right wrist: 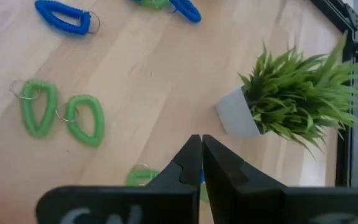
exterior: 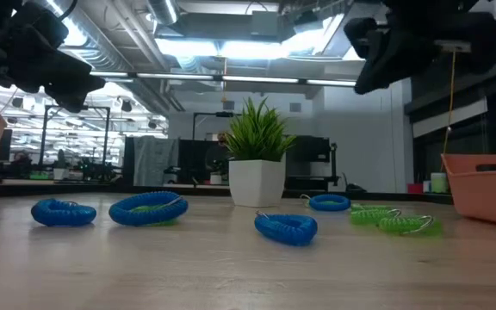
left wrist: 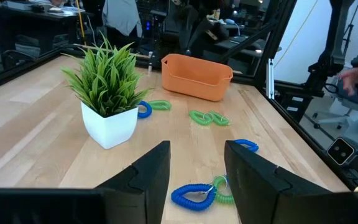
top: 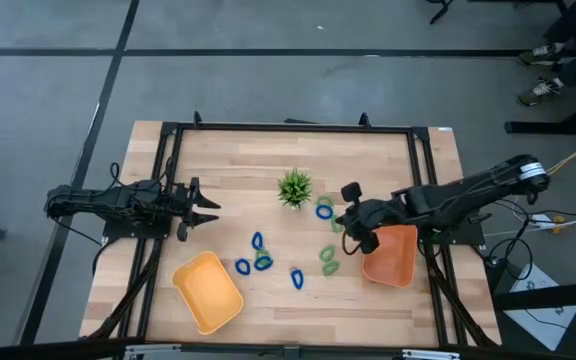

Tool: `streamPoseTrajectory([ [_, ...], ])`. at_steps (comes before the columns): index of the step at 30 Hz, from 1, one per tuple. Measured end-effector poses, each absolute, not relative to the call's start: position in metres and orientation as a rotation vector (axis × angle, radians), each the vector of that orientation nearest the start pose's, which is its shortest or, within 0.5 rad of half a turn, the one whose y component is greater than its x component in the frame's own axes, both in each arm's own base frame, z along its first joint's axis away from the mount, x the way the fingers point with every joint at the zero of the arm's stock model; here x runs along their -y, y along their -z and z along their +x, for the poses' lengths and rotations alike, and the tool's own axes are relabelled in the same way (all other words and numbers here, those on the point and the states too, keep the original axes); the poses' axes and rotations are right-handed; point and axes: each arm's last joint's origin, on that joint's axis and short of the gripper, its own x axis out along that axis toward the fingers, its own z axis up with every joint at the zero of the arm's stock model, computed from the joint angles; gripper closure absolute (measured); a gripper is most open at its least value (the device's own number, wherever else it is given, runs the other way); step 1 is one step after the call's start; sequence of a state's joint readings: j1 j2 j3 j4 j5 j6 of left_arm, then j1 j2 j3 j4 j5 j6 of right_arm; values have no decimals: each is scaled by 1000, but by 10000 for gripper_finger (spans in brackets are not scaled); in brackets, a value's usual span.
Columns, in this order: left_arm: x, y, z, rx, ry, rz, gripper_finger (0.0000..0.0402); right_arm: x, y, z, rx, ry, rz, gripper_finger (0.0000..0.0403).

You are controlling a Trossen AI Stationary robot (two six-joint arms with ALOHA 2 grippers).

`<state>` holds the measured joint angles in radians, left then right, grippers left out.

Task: Sort spring keychains
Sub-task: Put the blue spring keychain into the orange bin

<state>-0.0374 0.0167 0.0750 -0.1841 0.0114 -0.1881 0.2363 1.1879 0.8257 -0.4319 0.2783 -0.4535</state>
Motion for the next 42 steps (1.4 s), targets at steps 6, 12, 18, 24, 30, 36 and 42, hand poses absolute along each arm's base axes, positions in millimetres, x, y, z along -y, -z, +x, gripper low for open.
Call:
streamPoseTrajectory([
  [6, 4, -170, 93, -130, 37, -186, 253, -55, -234, 250, -781, -150, -639, 387],
  [12, 4, -170, 93, -130, 37, -186, 253, -79, -224, 268, -687, -186, -579, 387],
  [18, 4, -170, 93, -130, 37, -186, 253, -97, -229, 287, -676, -273, -256, 387],
  [24, 4, -170, 93, -130, 37, -186, 253, -103, -227, 300, -820, -294, -153, 387],
  [30, 4, -170, 93, -130, 36, -186, 253, -97, -212, 314, -933, -259, -162, 387],
  [36, 4, -170, 93, -130, 37, -186, 253, -88, -192, 322, -1020, -225, -158, 387],
  [42, 4, -170, 93, -130, 37, -186, 253, -81, -186, 324, -1044, -205, -150, 387],
])
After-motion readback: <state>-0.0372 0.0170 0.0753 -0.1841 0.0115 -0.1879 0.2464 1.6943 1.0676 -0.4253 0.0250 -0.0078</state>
